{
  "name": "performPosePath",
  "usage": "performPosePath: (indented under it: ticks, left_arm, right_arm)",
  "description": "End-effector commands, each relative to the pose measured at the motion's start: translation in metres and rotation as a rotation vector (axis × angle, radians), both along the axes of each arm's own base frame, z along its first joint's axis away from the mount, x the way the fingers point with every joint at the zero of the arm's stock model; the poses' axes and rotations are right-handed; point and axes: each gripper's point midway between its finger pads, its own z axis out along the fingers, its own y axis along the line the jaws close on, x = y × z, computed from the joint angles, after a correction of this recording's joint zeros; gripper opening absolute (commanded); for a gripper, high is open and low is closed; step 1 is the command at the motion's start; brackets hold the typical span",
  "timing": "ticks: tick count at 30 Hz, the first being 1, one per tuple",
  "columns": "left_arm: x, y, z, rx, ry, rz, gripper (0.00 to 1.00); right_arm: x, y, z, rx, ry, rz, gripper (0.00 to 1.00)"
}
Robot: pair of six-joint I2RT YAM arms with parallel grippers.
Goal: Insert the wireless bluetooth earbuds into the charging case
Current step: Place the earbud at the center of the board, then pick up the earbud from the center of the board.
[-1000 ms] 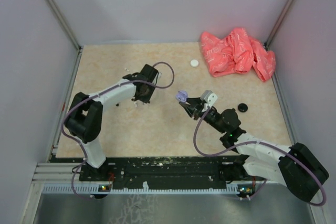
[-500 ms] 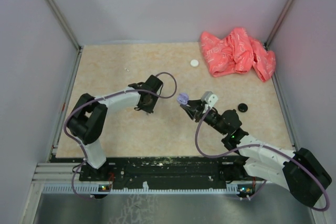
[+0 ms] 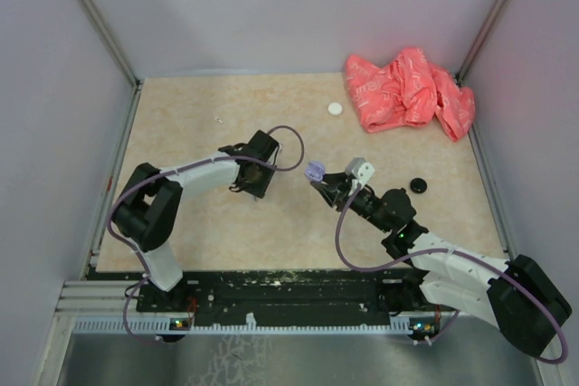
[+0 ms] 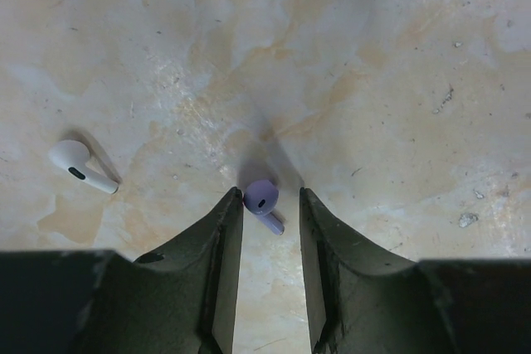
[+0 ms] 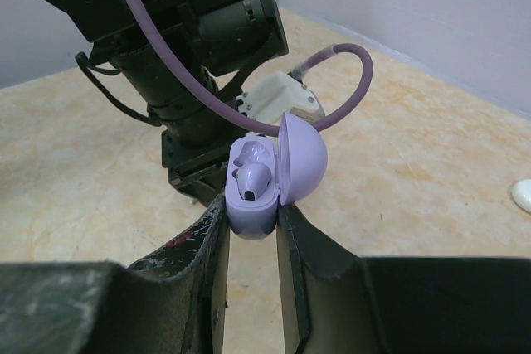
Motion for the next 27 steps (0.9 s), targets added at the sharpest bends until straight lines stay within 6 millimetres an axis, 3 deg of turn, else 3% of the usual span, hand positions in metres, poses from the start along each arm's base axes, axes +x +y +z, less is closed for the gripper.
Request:
performPosePath:
  ticks: [1,9,17,27]
  left_arm:
    - [-0.003,-0.004,0.013,-0.065,0.010,-0.063,0.39]
    - [-0.008,-0.001,0.014,-0.100,0.048,-0.153,0.37]
    - [0.000,0.004,0.009,-0.085,0.047,-0.188,0.37]
    - [-0.003,0.006,-0.007,-0.060,0.088,-0.208,0.32]
  right_arm:
    - [-0.003,0.000,0.019,0.044,-0.047,0.013,0.00]
    - [-0.004,0.000,0.019,0.045,-0.050,0.016,0.00]
    - [-0.004,-0.001,0.018,0.047,-0.052,0.016,0.00]
    - [-0.006,0.000,0.018,0.052,-0.056,0.022,0.00]
